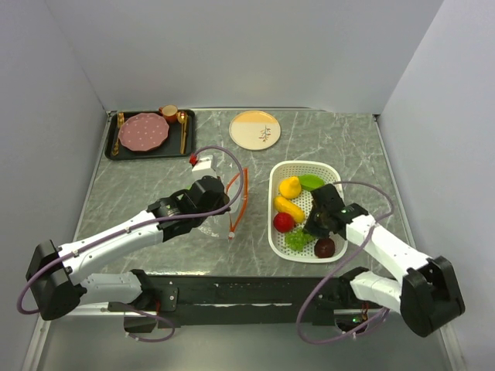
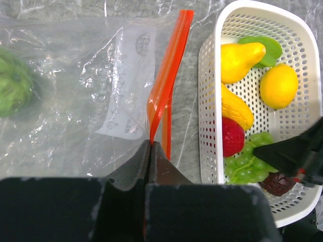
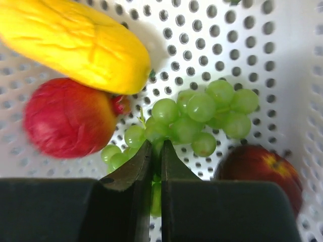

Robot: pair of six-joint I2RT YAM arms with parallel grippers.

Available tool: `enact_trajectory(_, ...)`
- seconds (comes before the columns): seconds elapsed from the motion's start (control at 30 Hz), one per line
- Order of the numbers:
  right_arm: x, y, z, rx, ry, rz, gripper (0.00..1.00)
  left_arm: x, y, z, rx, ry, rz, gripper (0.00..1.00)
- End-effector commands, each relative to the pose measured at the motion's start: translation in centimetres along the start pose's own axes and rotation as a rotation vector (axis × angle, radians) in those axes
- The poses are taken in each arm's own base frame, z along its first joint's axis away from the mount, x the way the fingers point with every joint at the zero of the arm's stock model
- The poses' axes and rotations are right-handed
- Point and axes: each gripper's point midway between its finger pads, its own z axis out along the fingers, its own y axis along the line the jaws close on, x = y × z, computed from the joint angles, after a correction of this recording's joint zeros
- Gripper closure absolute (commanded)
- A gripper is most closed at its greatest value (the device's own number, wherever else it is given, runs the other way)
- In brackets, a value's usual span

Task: Place the food in the zip-top bag and seal the zipper
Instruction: Pick up the fake fruit from the bin, then place the fake fruit in the zipper food storage bag.

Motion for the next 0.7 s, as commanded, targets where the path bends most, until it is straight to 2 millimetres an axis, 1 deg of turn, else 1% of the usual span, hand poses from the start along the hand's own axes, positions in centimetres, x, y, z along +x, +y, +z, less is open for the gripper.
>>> enact_trajectory(0.0,-4.6,2.4,-5.0,-0.089,-0.194,-0.003,0.93,-1.2,-0.4,-0.4,0.013,-0.037,-0.008,0.99)
enact_trajectory(0.03,-5.6,3.2,-6.5,-0.128,-0.239,0.002,0.92,-1.1,-0.4,-0.4,0.014,-0.034,-0.006,0.99)
enact_trajectory(0.1,-6.2,3.7,-7.6,-0.149,-0.263,0.0,0.92,-1.1,-0.4,-0.4,0.013,-0.033,-0.005,0.99)
enact_trajectory(0.13,-6.7,4.3,-8.4,-0.172,-0.279,-0.003,0.92,-1.1,-0.4,-0.3,0.011,-0.035,-0.006,0.99)
enact_trajectory(0.2,-7.1,4.7,-8.8,-0.182,-0.288,-0.012,0.92,-1.1,-0.5,-0.4,0.017,-0.033,-0.01,0.99)
enact_trajectory(0.3,-7.8,5.9,-9.2,-0.229,-0.302,-0.021,0.91,-1.3,-0.7,-0.4,0.023,-0.038,-0.014,0.99)
enact_trajectory(0.33,-7.7,6.5,-9.1,-0.25,-0.292,-0.027,0.91,-1.4,-0.8,-0.6,0.027,-0.04,-0.016,0.99)
enact_trajectory(0.4,-8.3,7.7,-9.4,-0.296,-0.307,-0.032,0.92,-1.4,-1.0,-0.6,0.035,-0.038,-0.011,0.99)
enact_trajectory(0.47,-9.1,9.4,-10.0,-0.356,-0.317,-0.035,0.92,-1.4,-1.0,-0.6,0.037,-0.032,-0.009,0.99)
enact_trajectory(0.53,-9.4,10.9,-10.4,-0.401,-0.329,-0.033,0.92,-1.3,-1.0,-0.5,0.035,-0.026,-0.008,0.99)
enact_trajectory(0.57,-9.7,12.2,-10.8,-0.44,-0.347,-0.041,0.92,-1.2,-1.1,-0.5,0.036,-0.023,-0.011,0.99)
enact_trajectory(0.6,-9.7,13.0,-10.9,-0.456,-0.347,-0.051,0.92,-1.2,-1.1,-0.4,0.039,-0.024,-0.014,0.99)
enact_trajectory(0.63,-9.1,14.5,-11.1,-0.481,-0.328,-0.084,0.91,-1.1,-1.2,-0.4,0.041,-0.024,-0.018,0.99)
enact_trajectory(0.67,-9.0,15.2,-11.0,-0.483,-0.325,-0.097,0.91,-1.1,-1.3,-0.4,0.044,-0.023,-0.021,0.99)
